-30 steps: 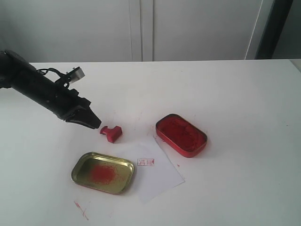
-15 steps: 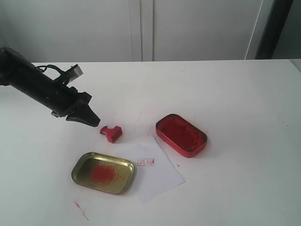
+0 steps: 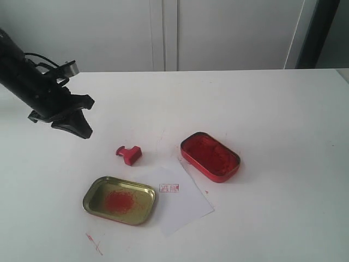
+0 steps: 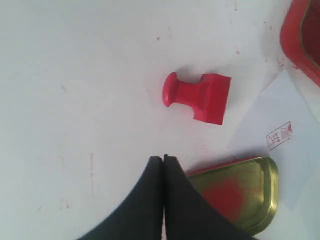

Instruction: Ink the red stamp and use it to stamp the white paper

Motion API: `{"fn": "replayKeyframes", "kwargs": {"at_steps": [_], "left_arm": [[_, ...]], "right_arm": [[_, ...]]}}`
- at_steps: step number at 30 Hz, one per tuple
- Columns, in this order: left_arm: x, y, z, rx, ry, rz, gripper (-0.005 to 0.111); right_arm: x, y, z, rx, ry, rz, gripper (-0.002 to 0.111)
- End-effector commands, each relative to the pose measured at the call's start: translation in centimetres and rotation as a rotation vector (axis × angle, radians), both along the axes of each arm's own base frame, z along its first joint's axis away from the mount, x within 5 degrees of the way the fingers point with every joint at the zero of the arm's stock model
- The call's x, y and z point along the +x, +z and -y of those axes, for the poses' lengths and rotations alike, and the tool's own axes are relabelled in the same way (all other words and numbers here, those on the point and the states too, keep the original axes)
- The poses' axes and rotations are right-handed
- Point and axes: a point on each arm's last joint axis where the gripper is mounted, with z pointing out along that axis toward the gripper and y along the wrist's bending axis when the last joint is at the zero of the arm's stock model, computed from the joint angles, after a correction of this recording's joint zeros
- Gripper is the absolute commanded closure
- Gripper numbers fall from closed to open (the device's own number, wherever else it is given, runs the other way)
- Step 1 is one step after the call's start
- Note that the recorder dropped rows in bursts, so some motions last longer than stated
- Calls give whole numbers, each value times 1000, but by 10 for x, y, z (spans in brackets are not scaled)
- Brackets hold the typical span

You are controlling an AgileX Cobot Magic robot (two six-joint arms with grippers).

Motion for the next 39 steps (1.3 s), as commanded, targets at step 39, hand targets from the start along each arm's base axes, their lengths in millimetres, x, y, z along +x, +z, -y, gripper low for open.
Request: {"fn": "replayKeyframes", "kwargs": {"at_steps": [39], "left_arm": [[-50, 36, 3, 444, 128, 57, 107]], "right_arm": [[0, 0, 0, 4, 0, 13, 108]]}}
